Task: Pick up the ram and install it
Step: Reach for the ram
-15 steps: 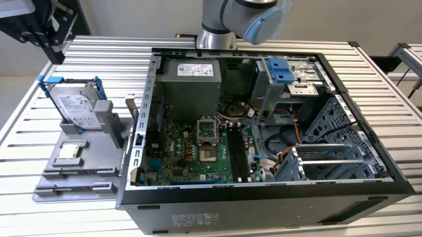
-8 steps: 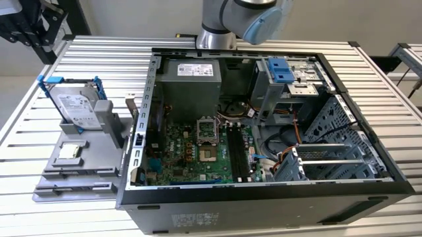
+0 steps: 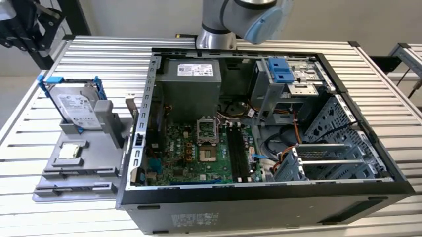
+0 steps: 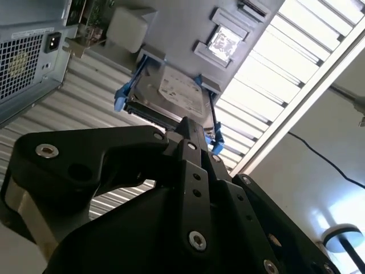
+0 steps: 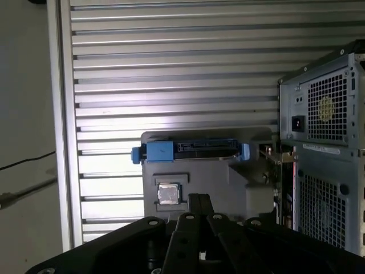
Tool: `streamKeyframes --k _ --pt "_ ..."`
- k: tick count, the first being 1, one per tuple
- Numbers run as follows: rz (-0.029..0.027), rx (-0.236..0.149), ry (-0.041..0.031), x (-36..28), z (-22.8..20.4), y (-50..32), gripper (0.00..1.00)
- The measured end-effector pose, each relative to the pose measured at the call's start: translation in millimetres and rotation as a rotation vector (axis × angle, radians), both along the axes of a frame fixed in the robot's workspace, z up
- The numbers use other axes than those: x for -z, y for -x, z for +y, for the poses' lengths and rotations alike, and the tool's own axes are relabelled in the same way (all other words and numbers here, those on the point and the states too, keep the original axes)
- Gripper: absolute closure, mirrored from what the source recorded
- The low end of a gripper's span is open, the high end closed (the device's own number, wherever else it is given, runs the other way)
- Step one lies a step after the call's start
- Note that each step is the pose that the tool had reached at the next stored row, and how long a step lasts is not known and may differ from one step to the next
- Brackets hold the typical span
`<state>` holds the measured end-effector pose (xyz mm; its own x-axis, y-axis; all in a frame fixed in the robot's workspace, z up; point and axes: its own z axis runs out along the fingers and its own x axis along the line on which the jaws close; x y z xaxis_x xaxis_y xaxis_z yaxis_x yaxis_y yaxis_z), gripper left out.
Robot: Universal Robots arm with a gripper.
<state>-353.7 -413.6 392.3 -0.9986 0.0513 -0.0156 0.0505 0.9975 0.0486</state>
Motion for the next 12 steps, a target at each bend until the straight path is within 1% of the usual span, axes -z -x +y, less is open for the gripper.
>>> streamKeyframes --k 3,10,11,12 --pt "0.0001 0.000 0.0001 0.1 -10.8 -0.1 1.00" --pt "0.0001 0.000 0.0002 0.3 -30.7 0.2 1.00" --pt "-0.0001 -0.004 0.0000 0.4 -32.2 0.3 1.00" --pt "0.0000 -0.015 0.0001 0.3 -32.4 0.5 1.00"
